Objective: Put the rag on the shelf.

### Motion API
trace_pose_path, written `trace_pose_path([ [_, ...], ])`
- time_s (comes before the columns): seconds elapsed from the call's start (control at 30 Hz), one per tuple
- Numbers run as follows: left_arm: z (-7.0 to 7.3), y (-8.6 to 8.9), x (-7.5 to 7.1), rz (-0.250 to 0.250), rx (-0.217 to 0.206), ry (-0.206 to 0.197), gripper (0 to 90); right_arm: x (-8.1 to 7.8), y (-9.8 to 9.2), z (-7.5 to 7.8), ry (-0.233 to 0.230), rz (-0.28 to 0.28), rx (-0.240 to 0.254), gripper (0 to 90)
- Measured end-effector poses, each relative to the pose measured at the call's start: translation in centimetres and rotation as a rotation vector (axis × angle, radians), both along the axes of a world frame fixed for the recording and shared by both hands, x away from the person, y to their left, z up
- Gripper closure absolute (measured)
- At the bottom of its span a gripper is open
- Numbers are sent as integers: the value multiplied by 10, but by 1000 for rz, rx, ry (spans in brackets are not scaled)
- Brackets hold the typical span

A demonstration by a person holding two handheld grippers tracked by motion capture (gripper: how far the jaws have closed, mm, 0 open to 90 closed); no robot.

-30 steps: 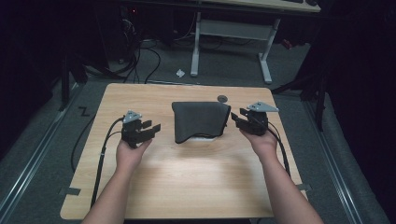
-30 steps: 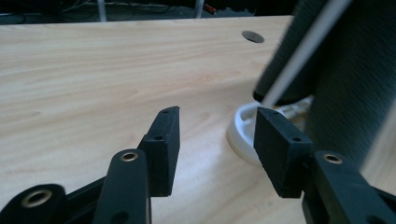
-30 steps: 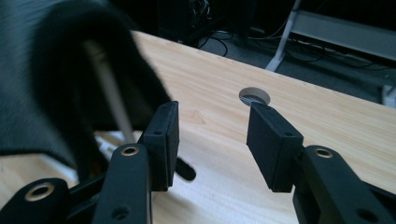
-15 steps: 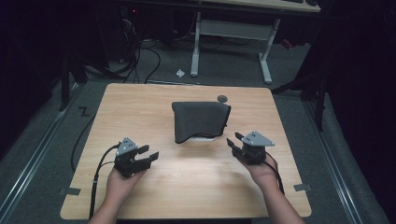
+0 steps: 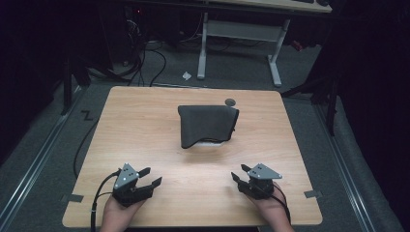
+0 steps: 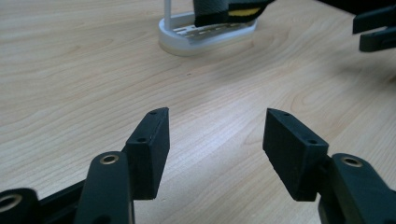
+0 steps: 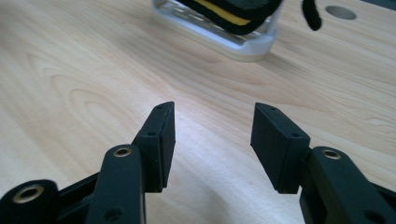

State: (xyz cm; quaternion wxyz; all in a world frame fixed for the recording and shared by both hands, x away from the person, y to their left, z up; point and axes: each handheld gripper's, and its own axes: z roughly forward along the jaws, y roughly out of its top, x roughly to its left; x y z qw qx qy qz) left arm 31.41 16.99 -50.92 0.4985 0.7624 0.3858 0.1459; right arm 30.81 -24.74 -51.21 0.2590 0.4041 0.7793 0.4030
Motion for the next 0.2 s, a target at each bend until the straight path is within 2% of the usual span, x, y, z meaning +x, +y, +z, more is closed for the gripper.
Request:
trace_pose_path([
  [0.07,-5,3,2,7,4,25,403,5,-2,-1,7,-12,14,489],
  [0.2,-8,3,1,11,5,39,403,5,-4,-2,14,-15,20,473],
])
